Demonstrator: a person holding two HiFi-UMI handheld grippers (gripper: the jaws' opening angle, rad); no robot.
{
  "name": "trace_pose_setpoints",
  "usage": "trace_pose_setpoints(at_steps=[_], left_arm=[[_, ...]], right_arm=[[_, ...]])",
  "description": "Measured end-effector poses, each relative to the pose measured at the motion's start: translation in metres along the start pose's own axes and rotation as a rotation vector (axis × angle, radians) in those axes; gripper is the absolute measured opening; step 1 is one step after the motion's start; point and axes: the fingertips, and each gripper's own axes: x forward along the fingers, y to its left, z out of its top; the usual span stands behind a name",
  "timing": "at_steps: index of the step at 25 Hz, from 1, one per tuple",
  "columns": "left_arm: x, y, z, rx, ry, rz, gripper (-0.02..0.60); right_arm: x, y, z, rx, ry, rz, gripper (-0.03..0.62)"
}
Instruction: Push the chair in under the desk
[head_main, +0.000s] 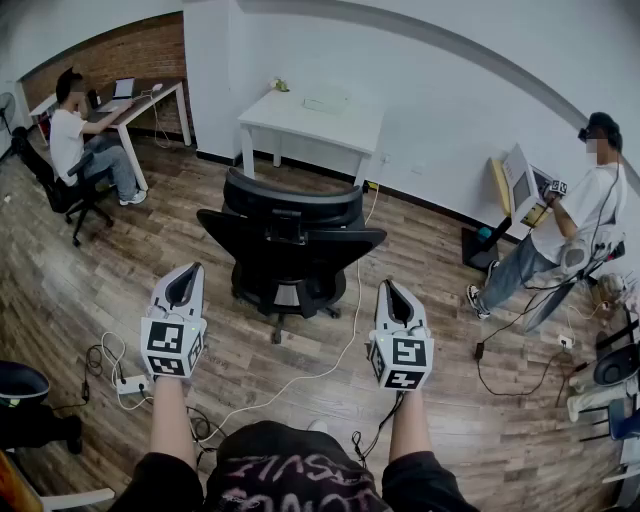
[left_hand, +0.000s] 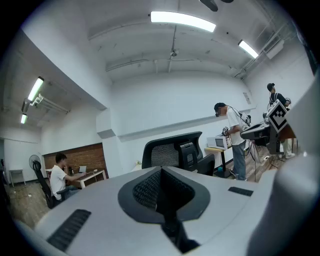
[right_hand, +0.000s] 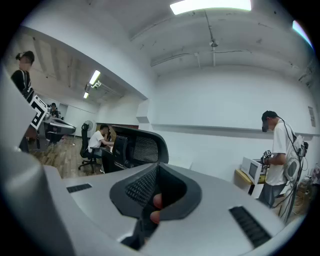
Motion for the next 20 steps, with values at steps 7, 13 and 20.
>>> trace_pose_setpoints(at_steps=[7, 13, 20], left_arm=[[-0.005, -0.002, 0.001, 0.004, -0.007, -0.009, 0.015], [-0.007, -0.001, 0.001, 0.002, -0.012, -0.016, 0.015], [-0.011, 0.001, -0.001, 0.025, -0.002, -0.029, 0.015]], right_arm=[[-0.007, 0.004, -0.001, -0.011, 0.002, -0.001, 0.026], [-0.011, 0.004, 0.0, -0.009, 0.0, -0.01, 0.026], [-0.014, 0.012, 0.008, -0.013, -0.02, -0.003, 0.029]])
